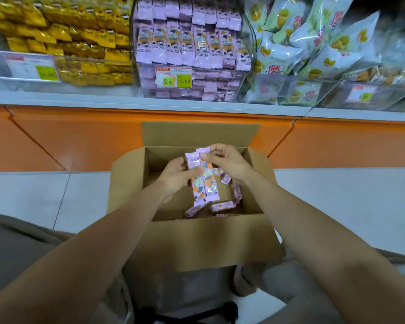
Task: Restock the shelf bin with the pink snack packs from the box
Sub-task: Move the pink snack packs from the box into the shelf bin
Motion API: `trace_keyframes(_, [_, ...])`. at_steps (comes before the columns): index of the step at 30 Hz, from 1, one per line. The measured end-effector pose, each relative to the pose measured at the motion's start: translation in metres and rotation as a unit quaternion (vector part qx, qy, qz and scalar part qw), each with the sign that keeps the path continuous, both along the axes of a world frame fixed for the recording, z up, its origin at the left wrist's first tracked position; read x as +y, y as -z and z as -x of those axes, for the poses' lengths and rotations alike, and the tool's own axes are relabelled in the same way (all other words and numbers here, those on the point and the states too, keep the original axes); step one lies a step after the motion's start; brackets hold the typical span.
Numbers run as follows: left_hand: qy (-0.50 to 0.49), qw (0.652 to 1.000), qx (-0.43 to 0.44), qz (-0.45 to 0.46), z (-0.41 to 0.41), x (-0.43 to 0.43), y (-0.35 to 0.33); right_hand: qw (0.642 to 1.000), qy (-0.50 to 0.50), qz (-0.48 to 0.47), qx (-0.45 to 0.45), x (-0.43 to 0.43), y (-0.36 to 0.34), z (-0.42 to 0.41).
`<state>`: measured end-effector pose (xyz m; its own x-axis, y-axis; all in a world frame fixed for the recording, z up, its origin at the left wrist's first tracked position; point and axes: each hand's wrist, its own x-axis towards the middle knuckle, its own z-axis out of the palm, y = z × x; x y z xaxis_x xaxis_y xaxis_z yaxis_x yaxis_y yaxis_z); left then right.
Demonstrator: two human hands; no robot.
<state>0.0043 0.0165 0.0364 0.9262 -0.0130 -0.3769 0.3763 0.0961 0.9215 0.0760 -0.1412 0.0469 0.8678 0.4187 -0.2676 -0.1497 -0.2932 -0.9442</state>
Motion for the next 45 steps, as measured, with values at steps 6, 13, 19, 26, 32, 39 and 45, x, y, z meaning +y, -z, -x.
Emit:
trace_keyframes(6, [-0.03, 0.999, -0.013, -0.006, 0.009, 0.001, -0.044, 0.994, 0.079, -0.041, -0.058, 0.017, -0.036, 0.015])
trace_keyframes(13, [-0.151, 0.988, -0.019, 0.005, 0.013, 0.014, -0.084, 0.98, -0.011, 0.005, -0.198, 0.02, -0.068, 0.047])
trace_keyframes(19, [-0.207, 0.977, -0.025, 0.056, 0.012, 0.023, -0.12, 0.922, -0.015, 0.099, -0.373, 0.034, -0.086, 0.058])
trace_keyframes(26, [-0.2, 0.969, -0.137, 0.053, -0.02, 0.05, -0.176, 0.895, 0.043, 0.1, -0.432, 0.07, -0.151, 0.016])
trace_keyframes(32, [-0.163, 0.881, -0.262, -0.359, -0.067, 0.101, -0.176, 0.902, 0.15, 0.149, -0.376, 0.107, -0.185, -0.058])
trace_keyframes(39, [-0.075, 0.775, -0.308, -0.546, -0.098, 0.131, -0.141, 0.886, 0.13, 0.252, -0.368, 0.161, -0.179, -0.109])
trace_keyframes(45, [-0.088, 0.74, -0.354, -0.565, -0.099, 0.135, -0.133, 0.885, 0.071, 0.215, -0.408, 0.162, -0.165, -0.111])
